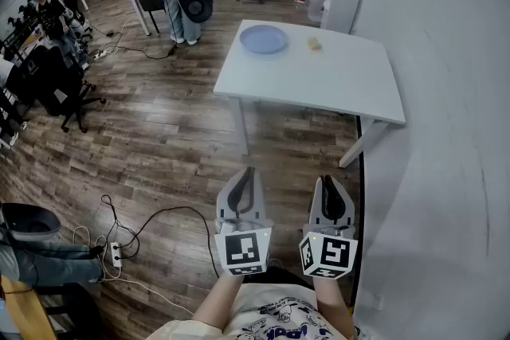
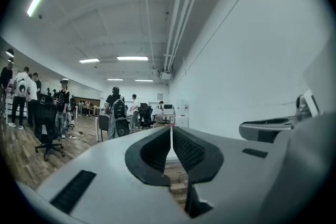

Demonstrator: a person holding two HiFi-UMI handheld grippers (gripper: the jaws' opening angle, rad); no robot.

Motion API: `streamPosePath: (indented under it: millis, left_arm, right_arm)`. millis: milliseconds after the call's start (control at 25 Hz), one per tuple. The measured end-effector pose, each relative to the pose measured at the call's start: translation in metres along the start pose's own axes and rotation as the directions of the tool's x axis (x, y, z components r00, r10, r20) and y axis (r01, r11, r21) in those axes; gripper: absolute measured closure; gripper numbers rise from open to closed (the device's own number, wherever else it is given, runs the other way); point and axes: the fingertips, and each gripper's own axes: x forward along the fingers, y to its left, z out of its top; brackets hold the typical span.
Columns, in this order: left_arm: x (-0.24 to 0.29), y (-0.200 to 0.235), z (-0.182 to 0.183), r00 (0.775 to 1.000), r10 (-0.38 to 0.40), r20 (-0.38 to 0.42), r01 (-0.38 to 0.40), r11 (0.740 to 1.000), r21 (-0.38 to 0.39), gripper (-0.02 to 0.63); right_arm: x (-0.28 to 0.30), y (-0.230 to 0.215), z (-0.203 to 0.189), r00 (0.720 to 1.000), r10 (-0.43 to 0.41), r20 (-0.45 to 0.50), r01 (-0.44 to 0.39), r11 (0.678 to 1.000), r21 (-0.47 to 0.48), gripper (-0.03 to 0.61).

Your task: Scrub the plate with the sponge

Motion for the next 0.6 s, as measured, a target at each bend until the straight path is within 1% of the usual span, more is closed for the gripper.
streamPosePath:
  millis: [320,480,600]
  left_arm:
    - [0.002,-0.003,0.000,1.000,-0.005,0.001,0.005,1.000,0.006,0.594]
    - [0.007,-0.006,-0.002,1.000,-0.005,-0.004,0.005,1.000,0.006,0.594]
    - [0.011,-0.008,-0.004,1.000,-0.003,-0.009,0.003,1.000,0.002,0.594]
  right_arm:
    - [0.001,-0.004,-0.001,1.000,-0.004,-0.005,0.004,1.000,0.002,0.529]
    - [0.006,-0.009,-0.005,1.000,-0.005,-0.012,0.005,1.000,0.021,0.529]
    - [0.009,-0.012,-0.007,1.000,0.011,-0.018,-0.010,0.999,0.049,0.529]
